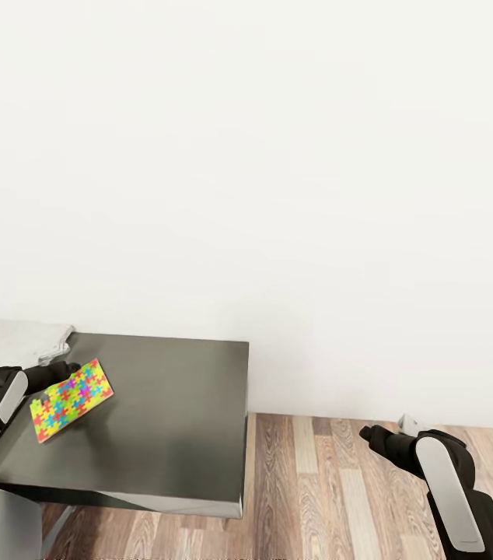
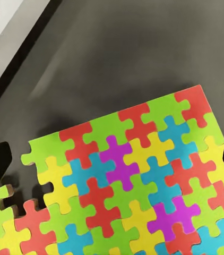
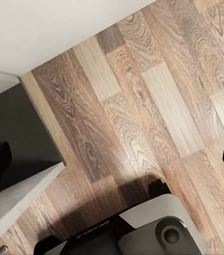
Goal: Put all the toys in the child's room - the three board games (two on the bed and one on the table), the two jigsaw puzzles on the table, and the tennis ball on the table - inside the toy box on the table in the child's room.
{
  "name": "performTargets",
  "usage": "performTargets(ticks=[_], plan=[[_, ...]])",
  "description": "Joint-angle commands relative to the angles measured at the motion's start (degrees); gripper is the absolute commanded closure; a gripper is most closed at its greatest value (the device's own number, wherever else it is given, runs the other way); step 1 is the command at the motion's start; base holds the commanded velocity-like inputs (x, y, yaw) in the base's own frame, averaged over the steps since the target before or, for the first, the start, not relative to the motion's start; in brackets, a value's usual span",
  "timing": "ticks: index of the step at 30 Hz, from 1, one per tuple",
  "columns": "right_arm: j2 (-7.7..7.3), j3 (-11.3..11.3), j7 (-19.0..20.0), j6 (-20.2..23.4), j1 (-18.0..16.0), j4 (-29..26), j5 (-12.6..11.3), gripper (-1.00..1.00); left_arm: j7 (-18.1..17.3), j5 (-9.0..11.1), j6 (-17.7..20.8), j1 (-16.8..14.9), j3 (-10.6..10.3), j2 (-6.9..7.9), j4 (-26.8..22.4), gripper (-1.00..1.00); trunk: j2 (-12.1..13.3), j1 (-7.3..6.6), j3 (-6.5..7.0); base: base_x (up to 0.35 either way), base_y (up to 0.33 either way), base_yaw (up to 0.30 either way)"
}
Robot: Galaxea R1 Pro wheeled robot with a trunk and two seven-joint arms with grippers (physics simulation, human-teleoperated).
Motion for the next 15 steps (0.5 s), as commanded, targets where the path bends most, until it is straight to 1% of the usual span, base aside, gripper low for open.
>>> performTargets(ticks=[1, 12, 15], plan=[[-0.02, 0.0, -0.6, 0.2, 0.0, -0.1, -0.6, -1.00, -0.2, 0.0, 0.4, 0.0, 0.2, -0.03, 0.0, -1.00, -0.1, 0.02, -0.17, 0.012, 0.000, 0.000], [0.03, 0.0, -0.6, 0.2, 0.0, -0.1, -0.6, -1.00, -0.2, 0.1, 0.4, 0.0, 0.2, 0.01, 0.0, -1.00, -0.1, 0.02, -1.20, 0.004, 0.001, 0.000], [0.05, 0.0, -0.6, 0.2, 0.0, -0.1, -0.6, -1.00, -0.2, 0.1, 0.4, 0.0, 0.2, 0.00, -0.1, -1.00, -0.1, 0.02, -1.49, 0.070, 0.070, 0.000]])
